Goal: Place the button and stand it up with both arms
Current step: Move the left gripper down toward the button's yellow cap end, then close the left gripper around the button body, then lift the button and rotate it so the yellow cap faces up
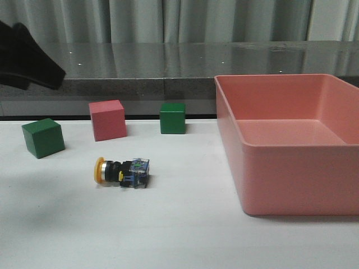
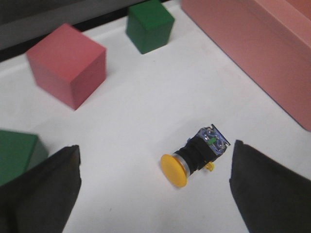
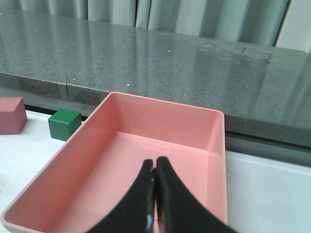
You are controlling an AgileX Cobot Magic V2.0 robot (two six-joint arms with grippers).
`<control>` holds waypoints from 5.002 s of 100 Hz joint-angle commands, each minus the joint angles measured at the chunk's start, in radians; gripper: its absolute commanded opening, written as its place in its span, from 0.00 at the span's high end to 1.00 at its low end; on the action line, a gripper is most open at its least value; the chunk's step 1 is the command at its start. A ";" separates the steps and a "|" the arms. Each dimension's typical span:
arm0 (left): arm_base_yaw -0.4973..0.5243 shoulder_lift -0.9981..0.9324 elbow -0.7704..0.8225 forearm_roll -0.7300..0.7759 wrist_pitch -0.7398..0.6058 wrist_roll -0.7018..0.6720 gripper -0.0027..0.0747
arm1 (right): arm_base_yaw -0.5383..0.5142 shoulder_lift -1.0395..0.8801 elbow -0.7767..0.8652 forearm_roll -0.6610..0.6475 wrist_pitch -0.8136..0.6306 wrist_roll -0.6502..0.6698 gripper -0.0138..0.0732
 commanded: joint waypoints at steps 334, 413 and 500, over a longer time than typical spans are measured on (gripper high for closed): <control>-0.101 0.096 -0.222 0.083 0.045 0.446 0.99 | -0.006 -0.003 -0.027 0.007 -0.067 0.000 0.91; -0.499 0.344 -0.801 1.447 0.550 -0.583 0.99 | -0.006 -0.003 -0.027 0.007 -0.067 0.000 0.91; -0.666 0.459 -0.779 1.520 0.550 -0.746 0.99 | -0.006 -0.003 -0.027 0.007 -0.067 0.000 0.91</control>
